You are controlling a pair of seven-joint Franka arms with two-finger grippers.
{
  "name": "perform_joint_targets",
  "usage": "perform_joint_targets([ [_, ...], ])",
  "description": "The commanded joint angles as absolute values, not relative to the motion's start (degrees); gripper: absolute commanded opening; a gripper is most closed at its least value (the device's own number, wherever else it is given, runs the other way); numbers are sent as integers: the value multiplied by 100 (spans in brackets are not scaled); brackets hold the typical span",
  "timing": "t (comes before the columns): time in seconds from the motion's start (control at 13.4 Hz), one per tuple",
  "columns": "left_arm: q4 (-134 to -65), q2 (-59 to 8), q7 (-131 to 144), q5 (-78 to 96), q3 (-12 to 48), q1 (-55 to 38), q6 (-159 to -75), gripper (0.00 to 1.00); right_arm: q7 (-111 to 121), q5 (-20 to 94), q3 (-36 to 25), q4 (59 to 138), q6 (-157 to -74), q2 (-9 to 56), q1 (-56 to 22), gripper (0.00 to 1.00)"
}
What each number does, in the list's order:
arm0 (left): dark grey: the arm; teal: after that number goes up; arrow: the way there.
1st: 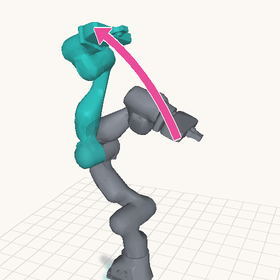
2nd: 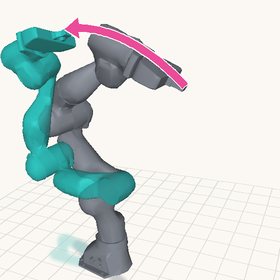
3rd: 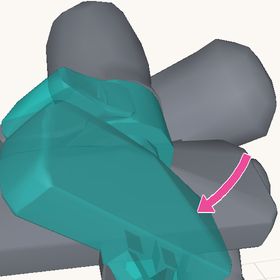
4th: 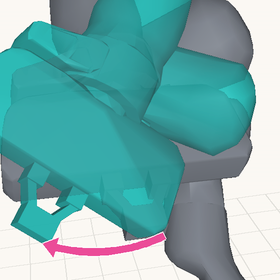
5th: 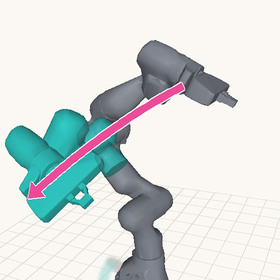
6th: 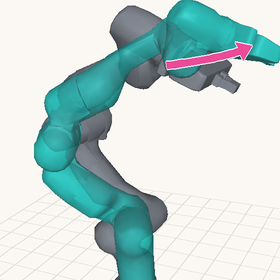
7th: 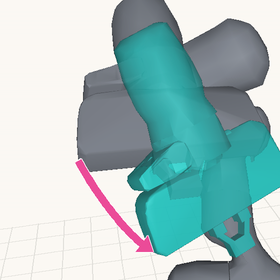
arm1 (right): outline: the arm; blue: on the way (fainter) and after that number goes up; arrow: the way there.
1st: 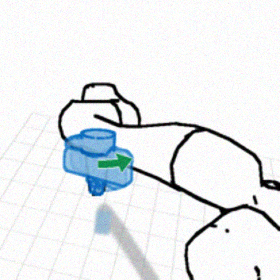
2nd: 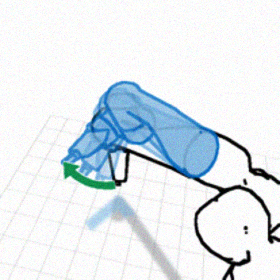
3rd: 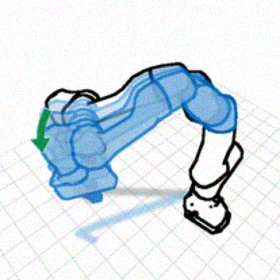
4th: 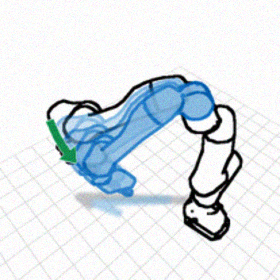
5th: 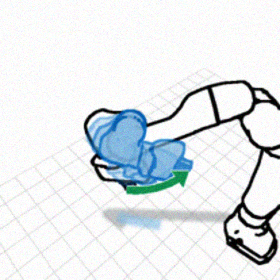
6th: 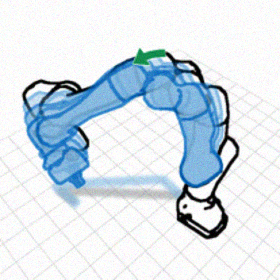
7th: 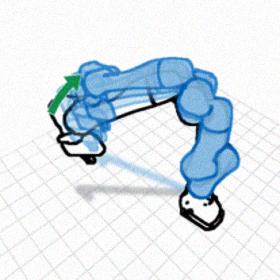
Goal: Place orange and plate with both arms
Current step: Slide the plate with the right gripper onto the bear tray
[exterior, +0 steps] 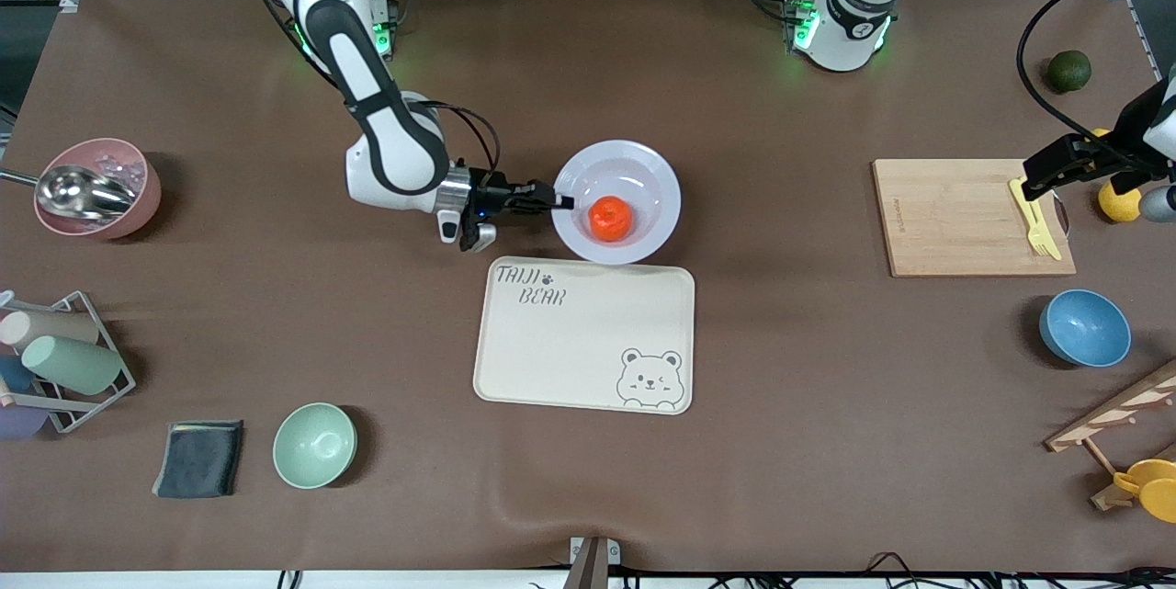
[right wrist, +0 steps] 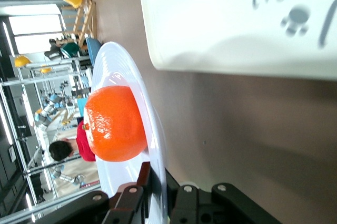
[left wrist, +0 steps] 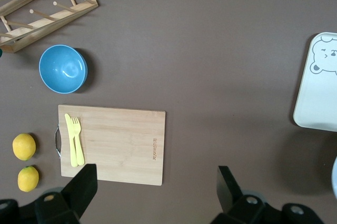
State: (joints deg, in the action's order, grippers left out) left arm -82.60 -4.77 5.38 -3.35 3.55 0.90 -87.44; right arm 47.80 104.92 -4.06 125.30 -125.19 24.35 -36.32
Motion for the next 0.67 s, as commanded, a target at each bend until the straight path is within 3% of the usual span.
perform_joint_targets([
  [0.0, -8288, -369, 431, -237, 299, 79, -8631, 100, 4791, 10705, -351, 12402, -12533, 2364, -3455, 0],
  [0.37, -8288, -387, 300, -299, 273, 79, -8648, 100, 4387, 10723, -352, 11691, -13489, 2829, -3463, 0],
  [0.6, -8306, -361, 229, -246, 264, 105, -8657, 100, 4175, 10723, -352, 11242, -13588, 3198, -3463, 0],
])
